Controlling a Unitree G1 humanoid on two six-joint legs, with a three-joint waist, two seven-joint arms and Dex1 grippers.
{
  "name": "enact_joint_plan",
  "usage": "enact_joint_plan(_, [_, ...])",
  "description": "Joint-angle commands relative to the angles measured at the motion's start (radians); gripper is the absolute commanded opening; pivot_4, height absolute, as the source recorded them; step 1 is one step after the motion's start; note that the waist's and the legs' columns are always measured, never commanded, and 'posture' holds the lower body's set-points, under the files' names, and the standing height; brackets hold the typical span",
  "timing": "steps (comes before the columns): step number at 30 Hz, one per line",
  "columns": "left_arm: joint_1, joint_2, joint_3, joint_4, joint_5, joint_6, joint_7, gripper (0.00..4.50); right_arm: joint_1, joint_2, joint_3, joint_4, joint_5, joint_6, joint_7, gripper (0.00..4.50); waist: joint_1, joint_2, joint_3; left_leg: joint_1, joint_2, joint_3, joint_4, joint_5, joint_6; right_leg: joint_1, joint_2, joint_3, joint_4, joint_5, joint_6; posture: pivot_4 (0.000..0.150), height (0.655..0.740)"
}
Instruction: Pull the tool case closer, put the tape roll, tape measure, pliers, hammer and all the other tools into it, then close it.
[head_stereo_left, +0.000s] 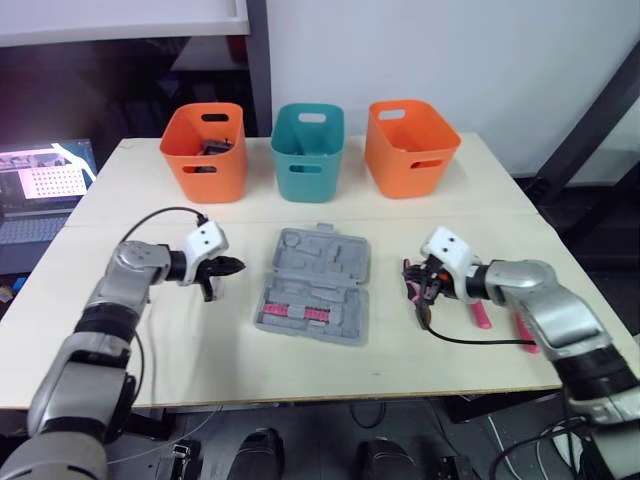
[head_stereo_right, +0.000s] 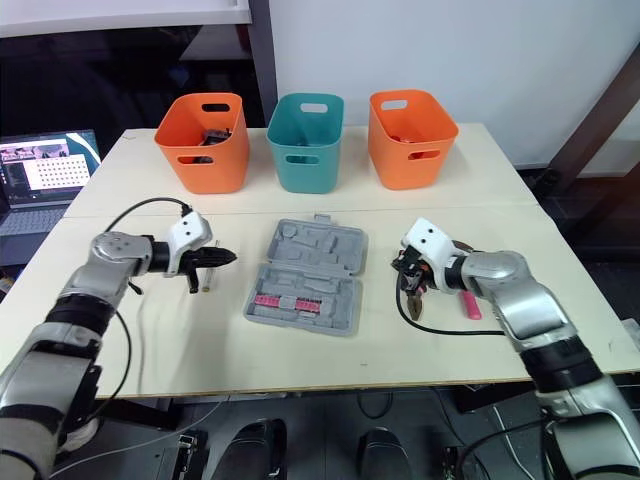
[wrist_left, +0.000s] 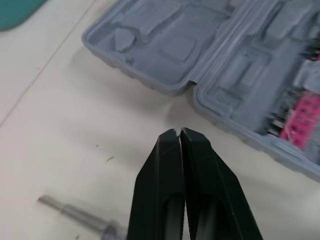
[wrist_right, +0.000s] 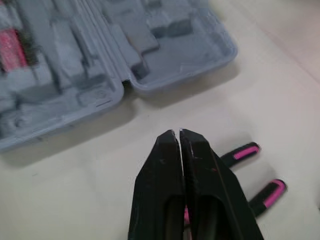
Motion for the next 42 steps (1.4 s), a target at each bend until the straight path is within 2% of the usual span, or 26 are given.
enact_joint_plan(1, [-0.059,-0.033,-0.001,0.110,0.043,-0.071,0.054,0.02,-0.075,0.054,0.024,0.152,-0.066,-0.104,0.006,0.08,-0.001,0.000,0.000,0.000,0.000,0.000,0.000,0.000,0.000,0.000,0.000,0.000,0.000,0.000,0.000,0.150,0.7400])
enact_joint_plan(7, [-0.111,-0.090,-0.006,0.238,0.093,-0.117,0.143,0.02,-0.139,0.128,0.048,0.335,-0.123,-0.217,0.044,0.08,-0.002,0.000,0.000,0.000,0.000,0.000,0.000,0.000,-0.001,0.000,0.000,0.000,0.000,0.000,0.000,0.150,0.7400])
enact_joint_plan(19, [-0.128,-0.186,-0.001,0.337,0.153,-0.141,0.265,0.02,-0.195,0.249,0.053,0.540,-0.192,-0.354,0.069,0.08,-0.003,0.000,0.000,0.001,0.000,0.000,-0.001,0.001,-0.001,0.000,0.000,0.000,0.001,0.000,0.000,0.150,0.7400])
enact_joint_plan(25, [-0.132,-0.224,0.010,0.341,0.140,-0.137,0.242,0.02,-0.204,0.289,0.050,0.577,-0.200,-0.404,0.090,0.08,0.001,0.000,0.000,0.001,0.000,0.000,-0.001,0.001,-0.002,0.001,0.000,0.000,0.001,0.000,0.000,0.150,0.7400])
enact_joint_plan(32, [-0.138,-0.229,0.010,0.346,0.156,-0.172,0.277,0.02,-0.206,0.319,0.061,0.575,-0.227,-0.428,0.106,0.08,-0.004,0.000,0.000,0.001,0.000,-0.001,-0.001,0.001,-0.002,0.001,0.001,0.000,0.001,0.000,0.000,0.150,0.7400])
enact_joint_plan(42, [-0.089,-0.256,-0.011,0.331,0.168,-0.187,0.147,0.02,-0.201,0.327,0.052,0.561,-0.235,-0.429,0.130,0.08,-0.002,0.000,0.000,0.001,0.000,-0.001,-0.001,0.001,-0.002,0.001,0.001,0.000,0.001,0.000,0.000,0.150,0.7400])
